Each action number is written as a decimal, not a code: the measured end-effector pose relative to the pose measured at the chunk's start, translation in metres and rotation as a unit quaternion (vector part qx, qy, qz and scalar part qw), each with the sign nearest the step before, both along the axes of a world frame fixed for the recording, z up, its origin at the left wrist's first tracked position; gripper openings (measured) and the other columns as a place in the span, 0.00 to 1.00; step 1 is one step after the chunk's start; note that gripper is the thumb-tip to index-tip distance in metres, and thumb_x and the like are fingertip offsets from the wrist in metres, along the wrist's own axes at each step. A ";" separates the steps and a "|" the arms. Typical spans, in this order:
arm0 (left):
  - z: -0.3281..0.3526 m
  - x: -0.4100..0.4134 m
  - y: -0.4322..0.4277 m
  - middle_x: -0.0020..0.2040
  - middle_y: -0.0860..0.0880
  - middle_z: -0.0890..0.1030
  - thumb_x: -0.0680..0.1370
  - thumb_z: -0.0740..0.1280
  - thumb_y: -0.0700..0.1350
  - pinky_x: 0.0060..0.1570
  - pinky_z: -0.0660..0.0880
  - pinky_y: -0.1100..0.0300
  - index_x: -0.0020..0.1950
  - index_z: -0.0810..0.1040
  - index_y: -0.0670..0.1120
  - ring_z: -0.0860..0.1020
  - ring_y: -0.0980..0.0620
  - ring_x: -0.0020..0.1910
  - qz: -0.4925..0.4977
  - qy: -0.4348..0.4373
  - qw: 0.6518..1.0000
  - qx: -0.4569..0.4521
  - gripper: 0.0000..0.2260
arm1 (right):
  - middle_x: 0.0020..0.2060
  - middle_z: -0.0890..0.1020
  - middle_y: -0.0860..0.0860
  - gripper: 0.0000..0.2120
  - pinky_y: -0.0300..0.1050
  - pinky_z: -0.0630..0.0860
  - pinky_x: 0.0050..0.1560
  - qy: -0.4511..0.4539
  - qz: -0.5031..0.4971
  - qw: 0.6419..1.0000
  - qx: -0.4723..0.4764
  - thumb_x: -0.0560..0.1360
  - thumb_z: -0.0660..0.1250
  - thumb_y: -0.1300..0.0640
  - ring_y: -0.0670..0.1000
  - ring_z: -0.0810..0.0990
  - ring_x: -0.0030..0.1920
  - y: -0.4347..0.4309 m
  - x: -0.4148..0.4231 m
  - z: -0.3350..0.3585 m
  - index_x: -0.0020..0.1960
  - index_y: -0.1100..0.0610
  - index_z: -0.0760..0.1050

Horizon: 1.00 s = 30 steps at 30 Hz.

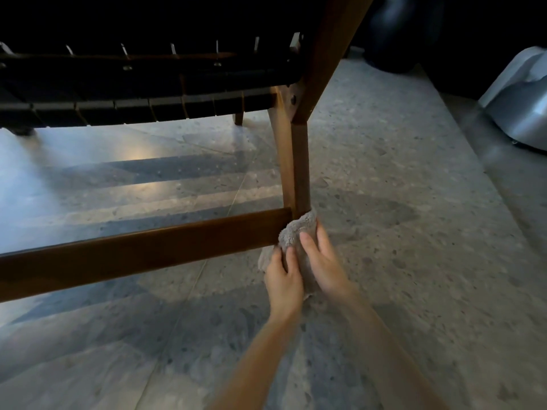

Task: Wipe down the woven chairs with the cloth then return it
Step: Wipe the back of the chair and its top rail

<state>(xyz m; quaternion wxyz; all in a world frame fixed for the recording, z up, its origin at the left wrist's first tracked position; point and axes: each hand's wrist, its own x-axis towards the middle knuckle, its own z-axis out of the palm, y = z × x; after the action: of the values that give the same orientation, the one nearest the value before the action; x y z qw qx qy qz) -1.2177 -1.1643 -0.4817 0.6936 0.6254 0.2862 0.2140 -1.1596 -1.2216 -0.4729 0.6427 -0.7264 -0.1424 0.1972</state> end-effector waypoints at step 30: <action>-0.010 -0.001 0.009 0.48 0.53 0.80 0.82 0.58 0.42 0.50 0.77 0.62 0.57 0.76 0.47 0.79 0.59 0.48 -0.089 0.022 0.996 -0.007 0.09 | 0.57 0.72 0.37 0.21 0.19 0.69 0.44 0.020 -0.001 1.000 -0.012 0.83 0.52 0.50 0.25 0.73 0.50 0.000 -0.002 -0.012 0.74 0.43 0.52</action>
<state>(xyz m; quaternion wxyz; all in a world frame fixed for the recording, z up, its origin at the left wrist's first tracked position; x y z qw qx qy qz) -1.2185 -1.1554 -0.4921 0.7080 0.6478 0.2464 0.1358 -1.1616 -1.2211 -0.4846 0.6369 -0.7302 -0.1265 0.2127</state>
